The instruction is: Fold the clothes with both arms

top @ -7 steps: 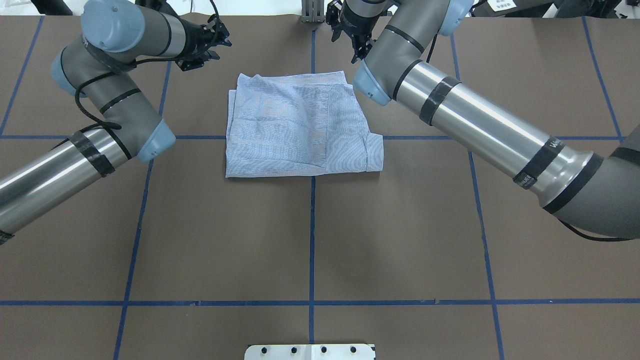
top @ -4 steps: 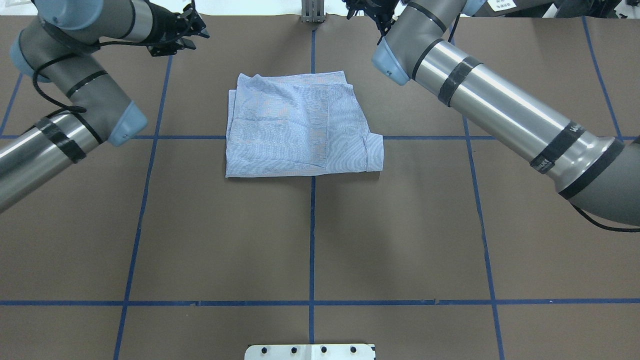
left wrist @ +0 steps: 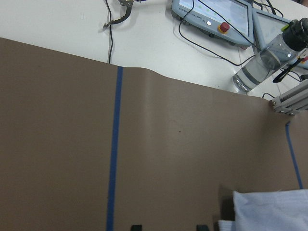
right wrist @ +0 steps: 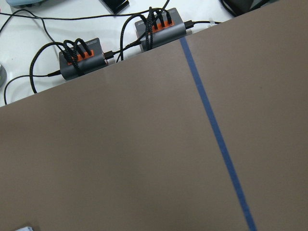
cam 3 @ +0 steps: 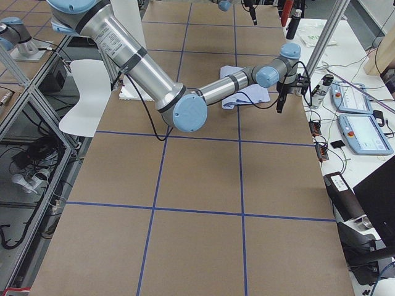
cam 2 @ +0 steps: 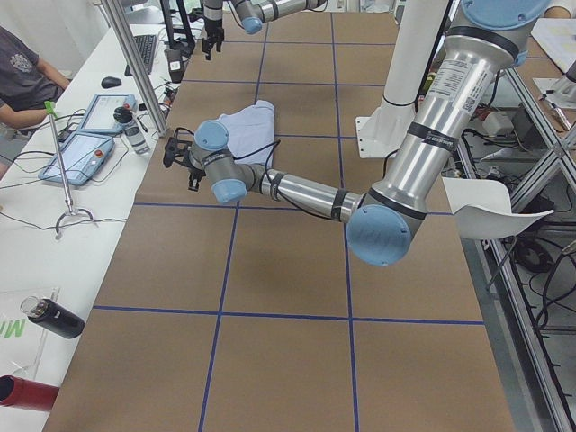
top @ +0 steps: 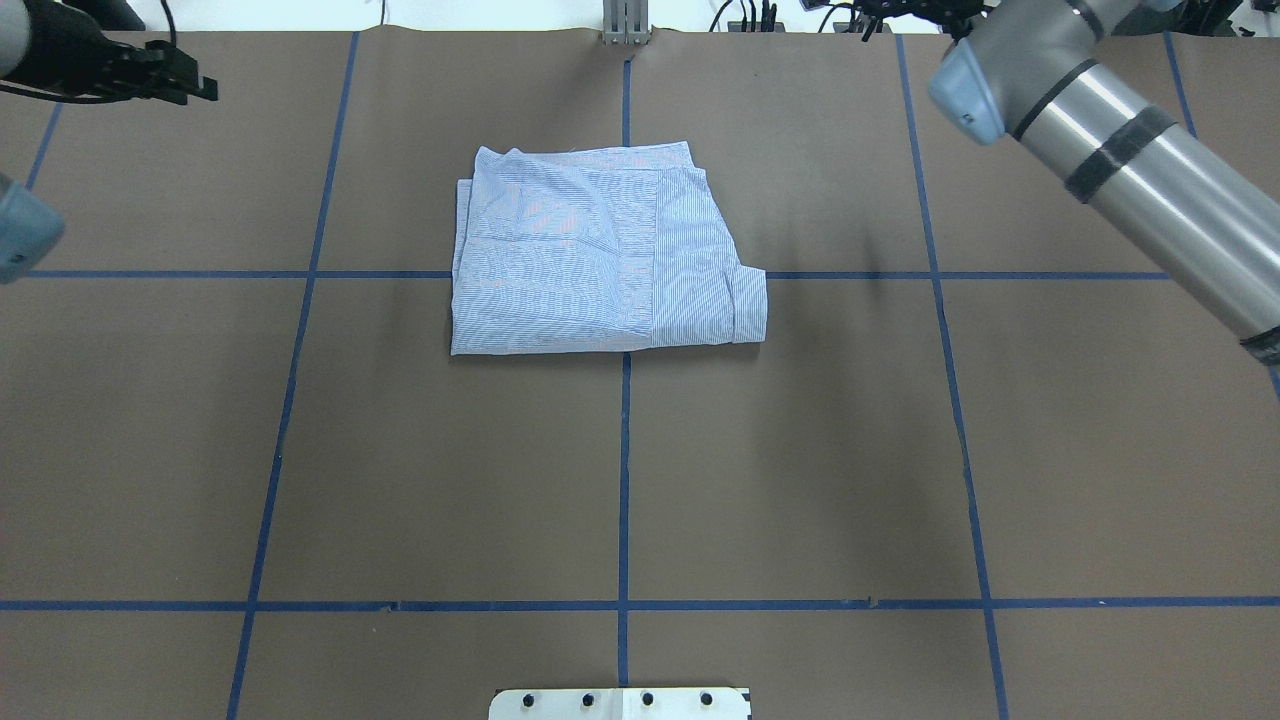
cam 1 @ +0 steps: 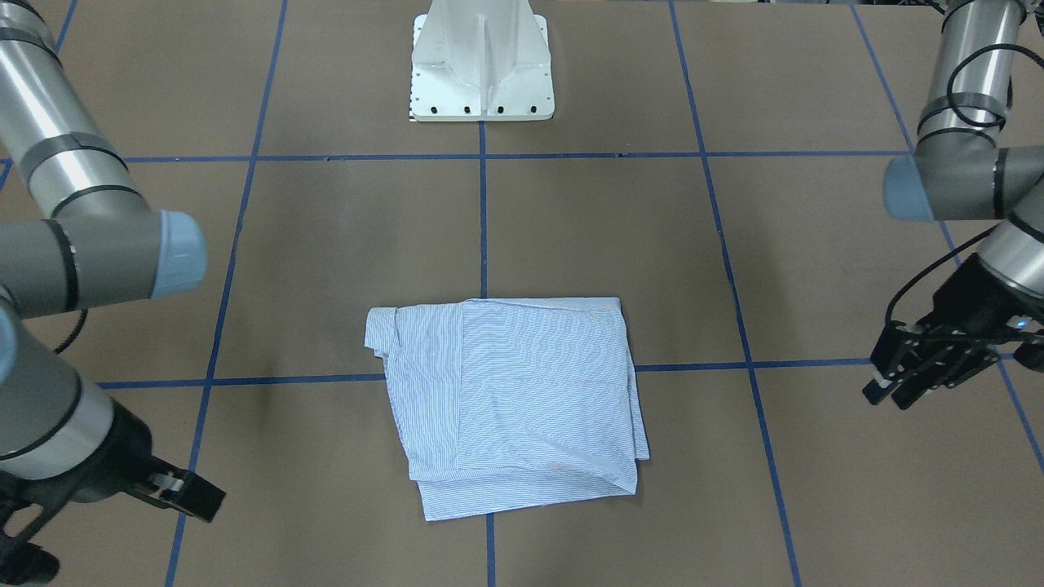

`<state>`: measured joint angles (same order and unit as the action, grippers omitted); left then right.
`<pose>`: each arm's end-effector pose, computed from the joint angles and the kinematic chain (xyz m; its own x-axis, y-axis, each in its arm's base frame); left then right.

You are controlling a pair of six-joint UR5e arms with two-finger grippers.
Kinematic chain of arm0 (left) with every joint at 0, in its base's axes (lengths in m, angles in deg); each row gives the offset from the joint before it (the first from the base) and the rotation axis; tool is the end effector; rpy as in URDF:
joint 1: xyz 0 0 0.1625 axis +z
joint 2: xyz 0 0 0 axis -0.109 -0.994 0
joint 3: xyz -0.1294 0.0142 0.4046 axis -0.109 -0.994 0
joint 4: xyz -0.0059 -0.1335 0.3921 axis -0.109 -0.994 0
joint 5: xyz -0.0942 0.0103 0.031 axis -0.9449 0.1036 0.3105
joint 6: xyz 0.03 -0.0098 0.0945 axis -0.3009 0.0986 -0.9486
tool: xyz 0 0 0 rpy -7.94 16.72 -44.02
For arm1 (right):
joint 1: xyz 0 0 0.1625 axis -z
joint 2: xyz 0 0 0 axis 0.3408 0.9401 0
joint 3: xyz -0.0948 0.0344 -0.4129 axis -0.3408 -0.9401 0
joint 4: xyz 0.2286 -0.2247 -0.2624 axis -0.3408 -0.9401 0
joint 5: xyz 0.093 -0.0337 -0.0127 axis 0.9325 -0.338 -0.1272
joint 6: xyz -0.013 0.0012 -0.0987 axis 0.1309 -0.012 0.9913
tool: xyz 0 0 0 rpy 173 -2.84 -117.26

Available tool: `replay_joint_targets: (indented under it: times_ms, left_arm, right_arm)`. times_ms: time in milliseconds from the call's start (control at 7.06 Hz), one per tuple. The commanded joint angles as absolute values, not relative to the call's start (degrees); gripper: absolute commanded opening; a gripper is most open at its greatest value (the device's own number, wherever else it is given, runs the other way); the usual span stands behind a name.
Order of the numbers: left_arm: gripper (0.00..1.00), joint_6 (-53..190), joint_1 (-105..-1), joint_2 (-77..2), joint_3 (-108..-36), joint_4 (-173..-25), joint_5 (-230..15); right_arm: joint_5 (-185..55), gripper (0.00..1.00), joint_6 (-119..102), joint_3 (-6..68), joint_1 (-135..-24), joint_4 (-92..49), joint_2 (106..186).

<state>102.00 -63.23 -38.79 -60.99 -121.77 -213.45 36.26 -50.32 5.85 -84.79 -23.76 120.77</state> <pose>0.1613 -0.6398 0.4383 0.5085 0.1619 -0.8457 0.3002 0.8872 0.3504 -0.2669 -0.7503 0.3189 0.6239 0.2983 0.7224 -0.3330 0.9377 -0.0996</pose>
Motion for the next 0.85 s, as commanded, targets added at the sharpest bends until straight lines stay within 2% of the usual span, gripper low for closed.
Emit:
replay_joint_targets:
  times_ms: [0,283,566,708]
  left_arm:
    - [0.49,76.36,-72.36,-33.67,-61.32,-114.54,-218.69]
    - [0.49,57.88,-80.45,-32.69,-61.32,-104.09,-219.85]
    - [0.55,42.21,-86.97,-32.77,-61.32,-92.40,-219.85]
    - [0.65,41.10,-88.21,-32.60,-61.84,-90.08,-219.85]
  right_arm:
    - [43.02,1.00,-28.60,8.14,-92.66,-25.28,129.41]
    - [46.80,1.00,-10.31,8.49,-99.69,-25.98,136.54]
    - [47.44,1.00,5.00,8.93,-104.55,-34.90,136.92]
    - [47.17,1.00,8.91,9.11,-105.43,-36.77,136.92]
